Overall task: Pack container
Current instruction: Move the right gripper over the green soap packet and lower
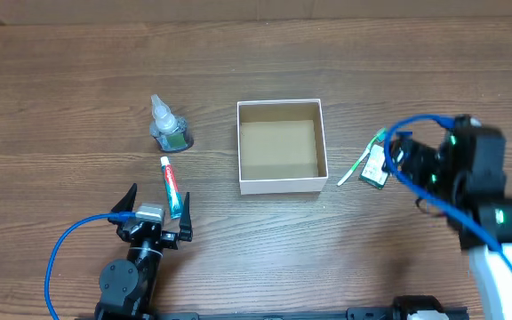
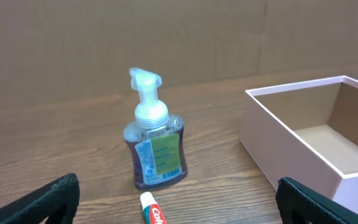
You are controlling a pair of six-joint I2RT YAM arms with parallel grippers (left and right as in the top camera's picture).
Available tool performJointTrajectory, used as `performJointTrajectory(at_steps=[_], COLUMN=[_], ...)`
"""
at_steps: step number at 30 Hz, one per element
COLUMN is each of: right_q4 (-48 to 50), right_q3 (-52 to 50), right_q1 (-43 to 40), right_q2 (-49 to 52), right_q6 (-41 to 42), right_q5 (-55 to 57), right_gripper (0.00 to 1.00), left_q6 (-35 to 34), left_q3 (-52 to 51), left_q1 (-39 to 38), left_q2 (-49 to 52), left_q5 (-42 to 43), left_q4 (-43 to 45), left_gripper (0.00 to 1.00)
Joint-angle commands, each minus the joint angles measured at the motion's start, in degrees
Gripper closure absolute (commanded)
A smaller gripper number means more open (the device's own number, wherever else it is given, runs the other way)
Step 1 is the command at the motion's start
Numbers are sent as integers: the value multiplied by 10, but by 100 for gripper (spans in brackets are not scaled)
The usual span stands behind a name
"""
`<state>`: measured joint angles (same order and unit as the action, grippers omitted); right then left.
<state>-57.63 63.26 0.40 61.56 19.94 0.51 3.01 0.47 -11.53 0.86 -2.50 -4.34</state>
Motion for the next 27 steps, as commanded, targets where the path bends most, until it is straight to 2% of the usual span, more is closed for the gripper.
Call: performJointTrajectory(at_steps=[1,5,16,27], right_q4=[7,3,41,108], right_q3=[27,27,27,-12], right_q1=[-2,-2,-2,-2], right_q2=[72,145,274,312], right_q6=[-22,-22,57,55], right_q5=[7,-47,21,53], right_gripper=[0,0,2,6], left_q6=[7,7,7,7], left_q3=[-2,-2,-2,-2], left_q1=[3,3,3,3], left_q2=[-6,-6,-6,-6], left_q5=[6,6,6,6], left_q4=[2,2,2,2], left_gripper=[0,0,0,0])
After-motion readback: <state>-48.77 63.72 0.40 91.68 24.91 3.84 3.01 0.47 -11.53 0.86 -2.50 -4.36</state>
